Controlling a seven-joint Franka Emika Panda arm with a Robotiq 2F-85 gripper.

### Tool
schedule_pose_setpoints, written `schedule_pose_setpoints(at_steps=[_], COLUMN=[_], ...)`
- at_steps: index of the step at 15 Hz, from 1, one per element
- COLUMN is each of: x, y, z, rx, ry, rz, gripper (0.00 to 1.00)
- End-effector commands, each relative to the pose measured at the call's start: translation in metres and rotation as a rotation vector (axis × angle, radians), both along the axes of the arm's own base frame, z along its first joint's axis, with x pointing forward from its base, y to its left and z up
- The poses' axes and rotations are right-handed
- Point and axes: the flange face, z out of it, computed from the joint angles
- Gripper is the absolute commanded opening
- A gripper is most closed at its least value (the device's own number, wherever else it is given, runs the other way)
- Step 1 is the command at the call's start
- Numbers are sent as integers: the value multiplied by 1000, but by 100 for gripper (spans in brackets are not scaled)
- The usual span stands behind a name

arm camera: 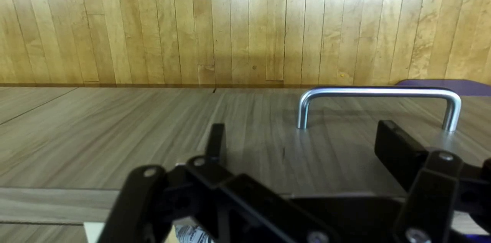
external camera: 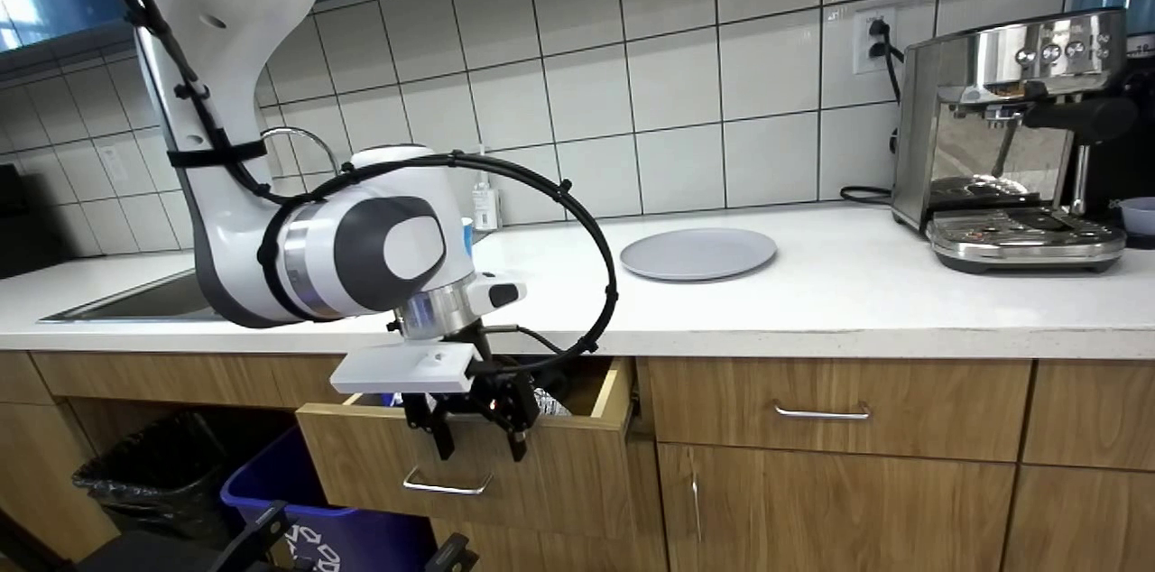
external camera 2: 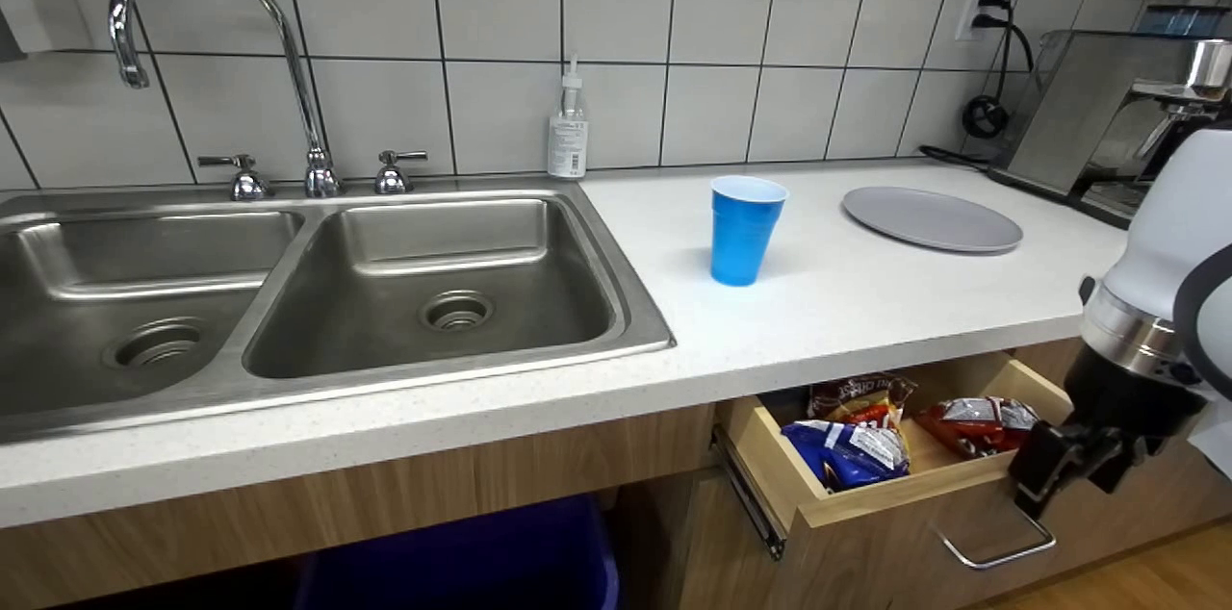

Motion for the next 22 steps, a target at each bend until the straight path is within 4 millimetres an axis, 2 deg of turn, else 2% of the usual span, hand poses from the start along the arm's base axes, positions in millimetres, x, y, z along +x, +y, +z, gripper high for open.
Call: schedule_pose_setpoints(at_steps=[1,8,14,22], x=[8,21,48,75], y=[1,-8,-16,-13], z=[10,14,21,21], rx=[-1,-15,-42,-52], ry=[-50,-74,-119,-149], rz=[-38,-51,-58,-58], gripper=[100,100,100,100])
